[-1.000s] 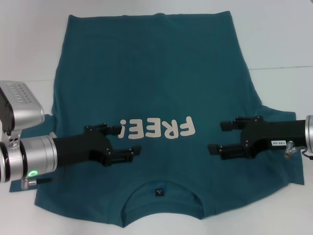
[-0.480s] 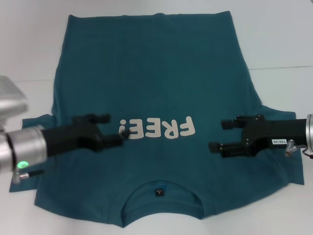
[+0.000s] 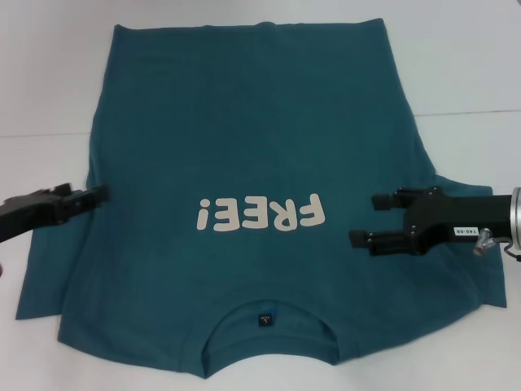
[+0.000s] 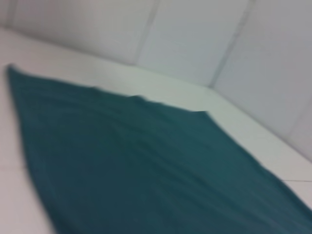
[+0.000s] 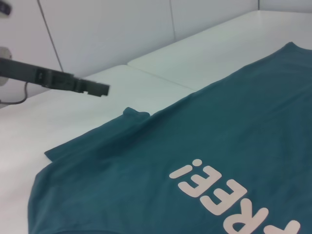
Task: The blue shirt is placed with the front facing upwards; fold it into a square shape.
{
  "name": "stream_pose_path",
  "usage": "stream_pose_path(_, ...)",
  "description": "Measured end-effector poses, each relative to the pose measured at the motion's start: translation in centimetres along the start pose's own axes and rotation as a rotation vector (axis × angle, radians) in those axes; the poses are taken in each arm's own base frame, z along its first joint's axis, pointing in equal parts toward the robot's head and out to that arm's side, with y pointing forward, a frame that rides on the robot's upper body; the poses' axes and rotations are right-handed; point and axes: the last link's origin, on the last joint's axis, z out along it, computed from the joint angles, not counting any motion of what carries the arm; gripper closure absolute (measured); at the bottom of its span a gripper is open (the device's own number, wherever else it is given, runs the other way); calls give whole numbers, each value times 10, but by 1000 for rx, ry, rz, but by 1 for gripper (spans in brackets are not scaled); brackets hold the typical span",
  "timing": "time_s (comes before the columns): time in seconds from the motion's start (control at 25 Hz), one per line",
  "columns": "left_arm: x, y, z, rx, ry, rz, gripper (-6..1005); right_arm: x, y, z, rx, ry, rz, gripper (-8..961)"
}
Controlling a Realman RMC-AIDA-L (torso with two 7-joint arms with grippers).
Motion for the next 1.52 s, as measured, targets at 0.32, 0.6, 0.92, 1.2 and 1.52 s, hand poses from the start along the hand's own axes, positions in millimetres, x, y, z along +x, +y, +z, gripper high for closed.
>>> stream_pose_path(0.32,-3,-25,-15,143,-117,-142,153,1,-1,1,6,2,7,34)
stream_pose_path(0.6,-4,-35,-23,207,-154,-138,153,-1,0,3,1,5,0,34)
stream_pose_path(0.92,-12,-42,-30,247,-141,-159,152,-3,0,4,-1,5,-5,34)
stream_pose_path(1.2,-18,-42,-28,260,-151,-143,152,-5,0,5,-4,4,-10,33)
stream_pose_path(1.52,-26,-43,-23,289,-182,-123,152,-4,1,7,-13,5,-4,34)
